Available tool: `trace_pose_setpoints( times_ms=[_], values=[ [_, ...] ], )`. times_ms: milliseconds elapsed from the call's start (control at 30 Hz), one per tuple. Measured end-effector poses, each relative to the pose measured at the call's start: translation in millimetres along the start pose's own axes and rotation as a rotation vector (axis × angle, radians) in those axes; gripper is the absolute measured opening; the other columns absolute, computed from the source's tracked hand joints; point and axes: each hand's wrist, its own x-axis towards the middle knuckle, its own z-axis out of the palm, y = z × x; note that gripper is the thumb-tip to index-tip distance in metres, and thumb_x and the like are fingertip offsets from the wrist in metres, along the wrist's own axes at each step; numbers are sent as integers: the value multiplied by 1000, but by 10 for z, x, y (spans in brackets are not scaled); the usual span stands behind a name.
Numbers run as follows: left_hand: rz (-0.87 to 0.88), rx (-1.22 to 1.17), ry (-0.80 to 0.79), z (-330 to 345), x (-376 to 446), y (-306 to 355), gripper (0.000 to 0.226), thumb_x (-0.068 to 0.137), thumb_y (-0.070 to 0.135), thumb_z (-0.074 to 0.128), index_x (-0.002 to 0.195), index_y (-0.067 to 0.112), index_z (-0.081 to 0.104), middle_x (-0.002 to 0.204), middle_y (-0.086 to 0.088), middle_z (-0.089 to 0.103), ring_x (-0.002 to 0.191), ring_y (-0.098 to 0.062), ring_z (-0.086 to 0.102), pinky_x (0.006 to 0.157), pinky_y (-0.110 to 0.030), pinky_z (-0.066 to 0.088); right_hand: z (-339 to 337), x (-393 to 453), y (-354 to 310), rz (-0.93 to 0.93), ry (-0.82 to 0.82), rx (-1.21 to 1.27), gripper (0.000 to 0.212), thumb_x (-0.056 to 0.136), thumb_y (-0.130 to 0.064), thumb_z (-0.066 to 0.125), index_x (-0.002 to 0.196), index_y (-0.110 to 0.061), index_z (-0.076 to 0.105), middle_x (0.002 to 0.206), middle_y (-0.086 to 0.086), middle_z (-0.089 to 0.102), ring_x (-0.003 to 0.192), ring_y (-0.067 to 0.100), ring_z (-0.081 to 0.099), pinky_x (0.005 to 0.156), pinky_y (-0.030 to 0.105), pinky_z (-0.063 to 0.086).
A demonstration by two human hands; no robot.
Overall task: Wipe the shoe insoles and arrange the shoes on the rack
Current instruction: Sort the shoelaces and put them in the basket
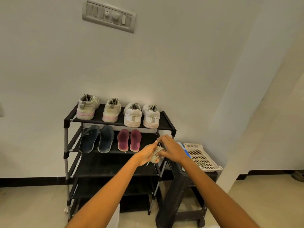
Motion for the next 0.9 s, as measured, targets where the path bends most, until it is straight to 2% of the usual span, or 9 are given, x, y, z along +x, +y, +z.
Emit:
trace_pose_setpoints(
  times_ms=[67,167,300,400,467,600,733,800,900],
  values=[
    [-7,8,-16,-13,84,-32,55,102,46,20,86,5,54,57,-6,57,47,-16,49,51,-26,41,-9,23,111,5,-103,140,44,80,-31,70,118,-22,50,116,-3,54,103,9,52,88,26,46],
    [-31,42,21,35,284,-86,62,100,52,21,75,8,58,52,-4,48,43,-13,42,49,-24,37,49,-6,312,70,-161,367,31,87,-26,64,116,-19,56,111,-2,60,102,9,59,88,23,49],
    [-97,24,216,263,615,-82,58,100,51,26,61,14,49,42,1,38,32,-8,32,36,-18,25,229,-52,547,227,-33,592,19,91,-26,58,110,-24,57,104,-3,62,97,7,60,78,15,49],
    [-139,-38,384,411,964,-227,57,101,49,27,58,15,44,39,2,33,30,-7,27,33,-15,21,417,-77,751,361,87,726,11,94,-26,54,104,-26,58,99,-3,63,93,6,61,76,15,50],
    [-160,-75,436,502,1210,-355,57,101,47,26,57,14,42,39,2,31,28,-7,25,32,-14,20,539,-102,915,445,166,779,6,94,-24,54,98,-25,58,95,-1,64,89,6,63,74,15,51],
    [-227,-135,427,746,1667,-515,59,102,44,25,59,11,45,37,1,31,25,-7,24,30,-13,21,604,-171,1325,566,270,795,7,94,-20,55,99,-19,60,93,2,65,88,13,63,75,15,50],
    [-268,-198,379,1137,2245,-587,56,102,45,23,95,4,60,59,-7,45,41,-14,38,40,-20,32,519,-270,1872,704,399,798,7,94,-20,54,95,-23,61,81,-2,63,75,6,63,64,13,50],
    [-287,-241,354,1386,2545,-592,48,103,41,26,91,5,56,71,-11,54,55,-19,48,48,-26,39,476,-291,2254,770,461,794,9,93,-18,56,92,-21,64,84,1,67,75,10,65,63,17,52],
    [-316,-323,285,1769,2984,-598,41,103,37,30,86,7,52,74,-12,55,62,-23,51,55,-30,42,408,-270,2908,847,492,759,12,93,-15,55,95,-15,67,90,6,69,80,20,66,72,33,56]
  ],
)
